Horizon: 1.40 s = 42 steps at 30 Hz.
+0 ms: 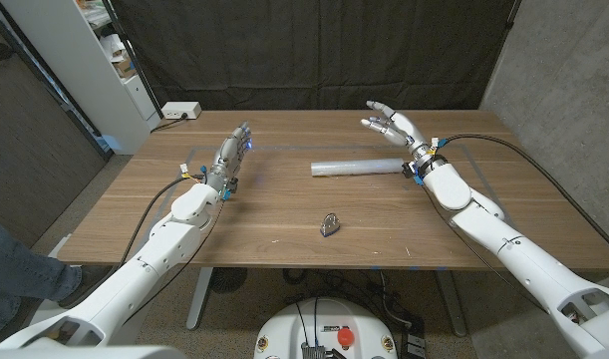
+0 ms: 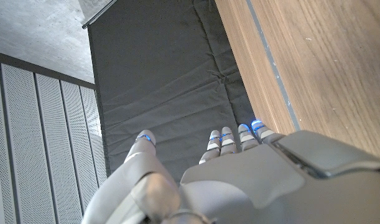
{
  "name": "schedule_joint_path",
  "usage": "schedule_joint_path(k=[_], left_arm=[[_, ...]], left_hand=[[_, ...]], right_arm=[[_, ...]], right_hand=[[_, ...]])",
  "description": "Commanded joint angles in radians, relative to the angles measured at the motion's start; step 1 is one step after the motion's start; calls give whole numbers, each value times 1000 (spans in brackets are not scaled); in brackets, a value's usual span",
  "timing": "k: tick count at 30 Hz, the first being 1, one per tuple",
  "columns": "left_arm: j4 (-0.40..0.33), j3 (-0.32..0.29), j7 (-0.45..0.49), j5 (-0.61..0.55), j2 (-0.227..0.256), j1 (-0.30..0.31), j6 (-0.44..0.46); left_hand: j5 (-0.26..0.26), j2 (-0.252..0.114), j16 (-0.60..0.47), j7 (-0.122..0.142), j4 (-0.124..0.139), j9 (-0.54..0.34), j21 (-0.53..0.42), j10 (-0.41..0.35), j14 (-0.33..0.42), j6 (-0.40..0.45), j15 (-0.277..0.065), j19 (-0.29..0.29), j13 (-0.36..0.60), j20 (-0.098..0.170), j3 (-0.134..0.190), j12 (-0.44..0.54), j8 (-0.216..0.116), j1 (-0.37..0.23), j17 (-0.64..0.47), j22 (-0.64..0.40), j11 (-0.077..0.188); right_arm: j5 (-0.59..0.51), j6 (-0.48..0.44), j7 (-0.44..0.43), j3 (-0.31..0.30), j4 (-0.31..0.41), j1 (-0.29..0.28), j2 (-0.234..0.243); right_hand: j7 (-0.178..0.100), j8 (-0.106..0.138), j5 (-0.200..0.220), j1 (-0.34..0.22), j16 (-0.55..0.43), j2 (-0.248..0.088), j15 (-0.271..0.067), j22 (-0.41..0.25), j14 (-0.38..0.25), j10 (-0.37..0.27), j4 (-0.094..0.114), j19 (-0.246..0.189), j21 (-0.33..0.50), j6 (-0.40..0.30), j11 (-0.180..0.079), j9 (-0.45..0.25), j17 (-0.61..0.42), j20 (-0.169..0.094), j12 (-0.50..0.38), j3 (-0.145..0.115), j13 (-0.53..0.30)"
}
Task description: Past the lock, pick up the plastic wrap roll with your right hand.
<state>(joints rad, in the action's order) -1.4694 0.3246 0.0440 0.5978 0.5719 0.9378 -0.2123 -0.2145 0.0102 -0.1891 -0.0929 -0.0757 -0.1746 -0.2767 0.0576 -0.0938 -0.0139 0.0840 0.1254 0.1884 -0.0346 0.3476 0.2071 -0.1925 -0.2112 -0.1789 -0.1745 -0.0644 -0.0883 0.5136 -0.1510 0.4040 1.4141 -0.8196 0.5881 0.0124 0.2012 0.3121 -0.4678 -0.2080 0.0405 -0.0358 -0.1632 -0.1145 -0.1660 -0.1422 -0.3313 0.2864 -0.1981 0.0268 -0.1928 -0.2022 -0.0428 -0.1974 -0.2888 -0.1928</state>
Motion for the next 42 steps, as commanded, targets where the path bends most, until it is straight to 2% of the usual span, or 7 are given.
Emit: schedule_joint_path(k=[1,6,8,13,21,42], left_arm=[[-12,2,-3,-5,9,9,5],[-18,-1,-2,-5,13,11,5],[-14,-3,-5,-4,15,9,5],[-21,-7,5,-4,17,15,6],[-30,-12,8,-4,25,18,15],[-22,-2,-2,-10,24,3,23]], left_hand=[[0,-14,-3,-3,-7,-4,3,-5,5,5,-3,-1,5,-3,0,6,-3,-4,-4,-2,2],[0,-14,-3,-5,-7,-4,2,-7,6,6,-3,-5,5,-4,0,6,-3,-4,-4,-2,1],[0,-15,-3,-5,-7,-4,3,-8,7,7,-4,-6,5,-4,0,6,-3,-4,-4,-2,4],[1,-15,-3,-4,-8,-4,4,-8,7,7,-3,-7,5,-4,0,6,-3,-4,-4,-2,1],[1,-16,-3,-5,-8,-4,6,-8,8,8,-3,-8,5,-7,0,6,-2,-4,-4,-2,1],[2,-18,-3,-3,-10,-4,14,-9,8,9,-3,-9,5,-17,-1,6,0,-3,-4,-3,4]], right_arm=[[-85,-52,-43,23,38,-3,37],[-96,-89,-44,30,60,-4,47],[-109,-104,-46,34,68,-3,52],[-135,-134,-42,47,78,9,62],[-145,-147,-27,65,66,29,64],[-237,-244,-5,92,119,48,110]], right_hand=[[-5,0,10,-13,-2,-3,3,-3,-3,2,-4,-10,-3,-2,-2,-3,-4,-2,0,-5,-3],[-6,0,13,-18,-2,-6,4,-3,-3,2,-5,-10,-7,-2,3,-3,-4,0,0,-8,-3],[-5,0,16,-44,-2,-33,5,-4,-3,4,-8,-12,-14,-1,5,-3,-4,3,0,-27,-3],[-4,0,17,-58,0,-42,8,-4,0,9,-12,-10,-20,1,5,-3,-4,7,2,-36,-3],[-4,-2,16,-66,2,-43,10,-4,5,12,-15,-7,-26,5,6,-3,-3,9,3,-40,-3],[-7,-5,13,-80,5,-39,13,-4,12,24,-18,4,-42,16,8,-3,-3,16,6,-45,-3]])
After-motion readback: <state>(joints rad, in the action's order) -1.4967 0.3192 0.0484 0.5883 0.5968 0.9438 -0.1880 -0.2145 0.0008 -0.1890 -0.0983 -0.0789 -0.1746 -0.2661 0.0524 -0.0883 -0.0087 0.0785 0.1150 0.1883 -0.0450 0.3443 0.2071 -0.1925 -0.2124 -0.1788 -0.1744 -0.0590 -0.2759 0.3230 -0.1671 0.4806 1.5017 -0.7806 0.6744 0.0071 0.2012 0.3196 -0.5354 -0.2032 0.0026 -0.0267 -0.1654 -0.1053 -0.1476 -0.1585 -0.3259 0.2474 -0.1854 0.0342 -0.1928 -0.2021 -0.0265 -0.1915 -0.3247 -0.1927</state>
